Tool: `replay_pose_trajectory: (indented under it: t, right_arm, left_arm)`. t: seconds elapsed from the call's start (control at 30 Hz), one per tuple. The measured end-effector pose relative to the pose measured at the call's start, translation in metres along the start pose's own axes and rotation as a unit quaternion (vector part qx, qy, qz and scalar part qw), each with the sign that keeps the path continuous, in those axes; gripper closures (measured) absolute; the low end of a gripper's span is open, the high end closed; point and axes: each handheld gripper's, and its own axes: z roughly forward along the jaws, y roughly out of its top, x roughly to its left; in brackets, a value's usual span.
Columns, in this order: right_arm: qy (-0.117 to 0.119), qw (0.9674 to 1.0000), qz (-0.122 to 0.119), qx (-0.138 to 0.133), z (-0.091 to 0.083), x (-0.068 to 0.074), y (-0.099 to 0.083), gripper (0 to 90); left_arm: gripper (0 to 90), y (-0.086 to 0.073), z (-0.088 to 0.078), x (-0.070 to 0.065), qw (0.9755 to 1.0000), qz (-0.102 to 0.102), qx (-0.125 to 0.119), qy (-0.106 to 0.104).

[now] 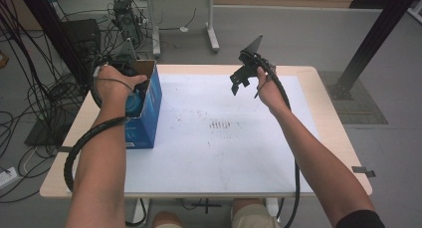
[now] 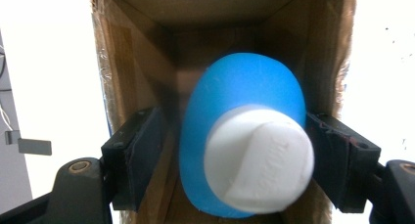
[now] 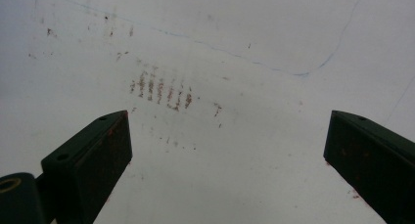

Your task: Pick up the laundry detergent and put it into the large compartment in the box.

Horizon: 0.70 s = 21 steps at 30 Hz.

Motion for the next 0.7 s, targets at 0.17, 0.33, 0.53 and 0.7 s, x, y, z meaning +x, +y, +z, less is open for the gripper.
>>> replay_pose_trajectory:
  t: [0.17, 0.33, 0.53, 0.7]
  right_arm:
    - [0.0, 1.0, -0.002, -0.002, -0.002, 0.001, -0.001, 3.8]
    - [-0.002, 1.0, 0.001, -0.002, -0.002, 0.002, 0.0, 3.8]
    - [-0.006, 1.0, 0.005, -0.003, -0.002, 0.004, 0.003, 3.9]
    - [-0.009, 0.9999, 0.01, -0.006, -0.006, 0.004, 0.005, 3.9]
  left_arm:
    - [25.2, -0.003, -0.011, 0.001, 1.0, 0.004, -0.003, 0.003]
    - [22.3, -0.011, -0.025, 0.007, 0.9999, 0.006, -0.011, -0.003]
    - [18.5, -0.02, -0.044, 0.003, 0.999, 0.035, -0.026, -0.013]
    - [15.1, -0.025, -0.061, -0.01, 0.996, 0.079, -0.037, -0.018]
